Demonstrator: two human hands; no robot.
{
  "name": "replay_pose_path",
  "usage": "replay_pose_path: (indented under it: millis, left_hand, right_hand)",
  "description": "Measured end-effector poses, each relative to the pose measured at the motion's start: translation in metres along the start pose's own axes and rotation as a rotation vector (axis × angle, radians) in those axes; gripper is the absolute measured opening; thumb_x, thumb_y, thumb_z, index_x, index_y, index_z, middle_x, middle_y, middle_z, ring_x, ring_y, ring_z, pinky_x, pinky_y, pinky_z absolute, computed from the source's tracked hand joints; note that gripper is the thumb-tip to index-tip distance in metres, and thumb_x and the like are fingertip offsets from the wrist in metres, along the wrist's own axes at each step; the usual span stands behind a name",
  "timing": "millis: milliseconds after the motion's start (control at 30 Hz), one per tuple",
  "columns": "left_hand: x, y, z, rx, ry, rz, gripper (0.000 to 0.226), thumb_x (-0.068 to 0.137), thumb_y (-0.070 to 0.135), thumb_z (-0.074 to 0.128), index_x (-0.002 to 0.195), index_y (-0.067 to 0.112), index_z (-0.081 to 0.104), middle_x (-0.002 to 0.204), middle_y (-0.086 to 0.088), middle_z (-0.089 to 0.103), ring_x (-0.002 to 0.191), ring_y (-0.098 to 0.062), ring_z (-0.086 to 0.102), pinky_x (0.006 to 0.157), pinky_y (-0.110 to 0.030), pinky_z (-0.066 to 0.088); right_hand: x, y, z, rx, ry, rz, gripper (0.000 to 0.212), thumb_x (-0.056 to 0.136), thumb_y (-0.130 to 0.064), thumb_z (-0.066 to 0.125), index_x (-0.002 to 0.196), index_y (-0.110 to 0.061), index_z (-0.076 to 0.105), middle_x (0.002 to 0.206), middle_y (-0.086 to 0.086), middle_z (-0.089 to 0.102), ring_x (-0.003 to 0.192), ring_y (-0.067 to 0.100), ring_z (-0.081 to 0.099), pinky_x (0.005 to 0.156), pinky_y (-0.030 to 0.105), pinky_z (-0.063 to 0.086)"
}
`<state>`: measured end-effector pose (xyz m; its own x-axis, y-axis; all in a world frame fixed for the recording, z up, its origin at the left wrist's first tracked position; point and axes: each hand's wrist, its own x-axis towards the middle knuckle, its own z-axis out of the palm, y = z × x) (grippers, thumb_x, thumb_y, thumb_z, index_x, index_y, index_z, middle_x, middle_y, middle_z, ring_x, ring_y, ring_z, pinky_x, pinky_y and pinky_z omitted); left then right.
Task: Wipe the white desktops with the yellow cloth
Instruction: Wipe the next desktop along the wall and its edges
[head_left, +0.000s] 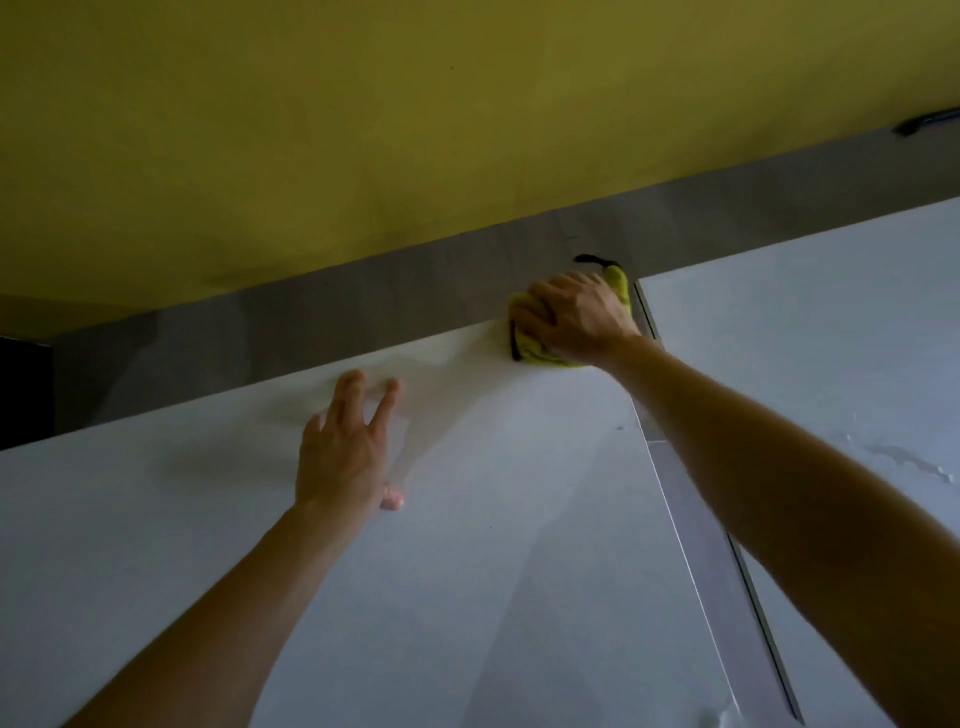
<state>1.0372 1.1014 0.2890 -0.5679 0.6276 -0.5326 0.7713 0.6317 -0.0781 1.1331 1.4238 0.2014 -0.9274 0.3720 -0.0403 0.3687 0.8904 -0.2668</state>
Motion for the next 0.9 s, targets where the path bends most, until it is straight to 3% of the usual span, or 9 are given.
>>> replay_pose_path:
  millis: [100, 200, 367, 467, 533, 600, 700, 800, 900]
  left_hand:
    - [-0.001, -0.001, 0.002, -0.005, 0.001, -0.006, 0.152, 0.068, 0.071, 0.091, 0.169, 0.032, -0.016, 0.177, -0.016, -0.013, 0.167, -0.038, 0.007, 0.128, -0.049, 0.034]
    - [-0.002, -0.002, 0.004, 0.002, 0.021, -0.003, 0.151, 0.067, 0.074, 0.09, 0.17, 0.031, -0.012, 0.178, -0.016, -0.011, 0.166, -0.039, 0.01, 0.127, -0.05, 0.037]
    - [0.0, -0.002, 0.004, 0.025, 0.028, 0.004, 0.151, 0.066, 0.074, 0.09, 0.17, 0.031, -0.011, 0.177, -0.015, -0.005, 0.166, -0.036, 0.012, 0.126, -0.048, 0.038]
    - [0.0, 0.0, 0.007, 0.024, 0.049, -0.011, 0.152, 0.061, 0.074, 0.093, 0.17, 0.031, -0.004, 0.177, -0.015, 0.003, 0.165, -0.034, 0.018, 0.124, -0.047, 0.04]
    - [0.002, 0.0, 0.007, 0.024, 0.048, -0.021, 0.151, 0.06, 0.073, 0.094, 0.17, 0.031, -0.001, 0.177, -0.014, 0.003, 0.165, -0.034, 0.018, 0.124, -0.046, 0.041]
    - [0.005, -0.002, 0.009, 0.017, 0.038, -0.017, 0.15, 0.061, 0.07, 0.095, 0.171, 0.033, -0.001, 0.177, -0.014, -0.001, 0.165, -0.034, 0.015, 0.122, -0.046, 0.042]
    - [0.01, -0.004, 0.012, -0.037, 0.028, -0.041, 0.152, 0.063, 0.064, 0.098, 0.171, 0.035, -0.005, 0.179, -0.013, -0.01, 0.167, -0.035, 0.008, 0.124, -0.05, 0.037]
    - [0.016, -0.004, 0.011, -0.085, -0.019, -0.073, 0.152, 0.063, 0.056, 0.101, 0.171, 0.037, -0.005, 0.179, -0.01, -0.011, 0.167, -0.032, 0.003, 0.126, -0.051, 0.035]
    - [0.013, -0.006, 0.011, -0.085, -0.021, -0.061, 0.147, 0.063, 0.056, 0.101, 0.17, 0.036, 0.001, 0.178, -0.01, -0.004, 0.167, -0.031, 0.004, 0.123, -0.051, 0.037]
  right_hand:
    - [-0.013, 0.035, -0.008, -0.059, 0.042, 0.15, 0.061, 0.104, -0.068, 0.031, 0.101, -0.018, 0.065, 0.099, 0.014, 0.069, 0.098, 0.04, 0.065, 0.092, 0.047, 0.049]
    - [-0.011, -0.008, 0.006, -0.084, 0.113, 0.219, 0.048, 0.106, -0.055, 0.04, 0.095, -0.015, 0.063, 0.097, 0.015, 0.066, 0.096, 0.038, 0.061, 0.094, 0.048, 0.045]
    - [0.011, -0.097, 0.029, -0.077, 0.07, -0.062, 0.045, 0.107, -0.057, 0.042, 0.097, -0.019, 0.065, 0.096, 0.01, 0.07, 0.093, 0.036, 0.065, 0.091, 0.046, 0.043]
    - [0.015, -0.154, 0.048, -0.007, 0.091, -0.157, 0.046, 0.108, -0.058, 0.043, 0.102, -0.018, 0.066, 0.098, 0.008, 0.069, 0.092, 0.034, 0.063, 0.091, 0.046, 0.043]
    - [0.013, -0.151, 0.051, 0.027, 0.139, -0.177, 0.047, 0.108, -0.058, 0.045, 0.107, -0.017, 0.068, 0.102, 0.007, 0.068, 0.094, 0.033, 0.063, 0.096, 0.047, 0.043]
    - [0.002, -0.121, 0.046, 0.035, 0.167, -0.154, 0.046, 0.108, -0.058, 0.048, 0.119, -0.018, 0.069, 0.114, 0.006, 0.069, 0.107, 0.032, 0.063, 0.109, 0.049, 0.041]
    - [-0.054, -0.084, 0.038, 0.09, 0.187, -0.01, 0.05, 0.112, -0.052, 0.049, 0.146, -0.019, 0.063, 0.151, 0.006, 0.06, 0.148, 0.031, 0.048, 0.131, 0.053, 0.023]
    - [-0.138, -0.095, 0.038, 0.127, 0.177, 0.007, 0.05, 0.113, -0.048, 0.049, 0.155, -0.021, 0.057, 0.165, 0.005, 0.05, 0.16, 0.028, 0.035, 0.134, 0.056, 0.018]
    - [-0.214, -0.133, 0.048, 0.163, 0.052, -0.027, 0.056, 0.114, -0.051, 0.047, 0.161, -0.022, 0.05, 0.172, 0.002, 0.041, 0.165, 0.025, 0.024, 0.135, 0.056, 0.016]
